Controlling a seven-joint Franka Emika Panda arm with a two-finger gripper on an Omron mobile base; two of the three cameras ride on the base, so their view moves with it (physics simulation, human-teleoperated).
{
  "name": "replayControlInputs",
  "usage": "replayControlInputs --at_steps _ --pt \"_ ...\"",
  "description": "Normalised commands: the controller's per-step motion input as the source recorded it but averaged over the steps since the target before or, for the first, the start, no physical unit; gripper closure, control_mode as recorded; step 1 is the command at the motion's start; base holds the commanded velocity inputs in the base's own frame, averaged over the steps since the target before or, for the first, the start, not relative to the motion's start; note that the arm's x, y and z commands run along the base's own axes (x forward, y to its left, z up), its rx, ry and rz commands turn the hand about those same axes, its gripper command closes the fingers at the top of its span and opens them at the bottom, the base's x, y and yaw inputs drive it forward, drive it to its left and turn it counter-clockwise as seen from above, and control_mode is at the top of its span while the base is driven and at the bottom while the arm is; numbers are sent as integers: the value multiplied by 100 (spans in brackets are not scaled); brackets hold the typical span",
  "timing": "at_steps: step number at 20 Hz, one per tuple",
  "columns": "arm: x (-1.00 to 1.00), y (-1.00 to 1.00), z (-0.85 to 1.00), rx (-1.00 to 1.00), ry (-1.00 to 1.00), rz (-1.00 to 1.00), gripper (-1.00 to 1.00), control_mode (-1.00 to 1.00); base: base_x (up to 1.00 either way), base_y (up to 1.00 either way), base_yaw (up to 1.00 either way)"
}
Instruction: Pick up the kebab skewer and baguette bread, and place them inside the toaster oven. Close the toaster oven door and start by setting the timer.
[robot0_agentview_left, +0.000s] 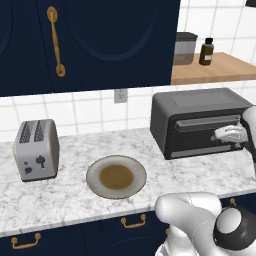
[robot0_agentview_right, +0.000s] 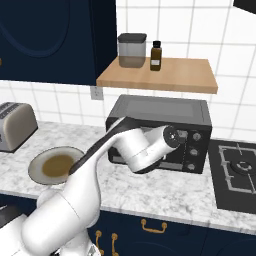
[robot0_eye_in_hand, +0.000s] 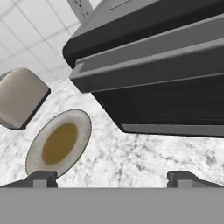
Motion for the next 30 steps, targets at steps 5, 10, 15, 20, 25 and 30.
replayControlInputs --at_steps 5,10,15,20,25,30 --pt "-11 -32 14 -1 -22 1 -100 -100 0 0 0" --pt "0 -48 17 0 -17 1 -100 -100 0 0 0" --pt "-5 -58 14 0 -16 3 -100 -100 0 0 0" --pt "-4 -54 2 -2 -15 3 -100 -100 0 0 0" --pt "-1 -34 0 0 -11 0 -100 -100 0 0 0" --pt "0 -26 0 0 -10 0 -100 -100 0 0 0"
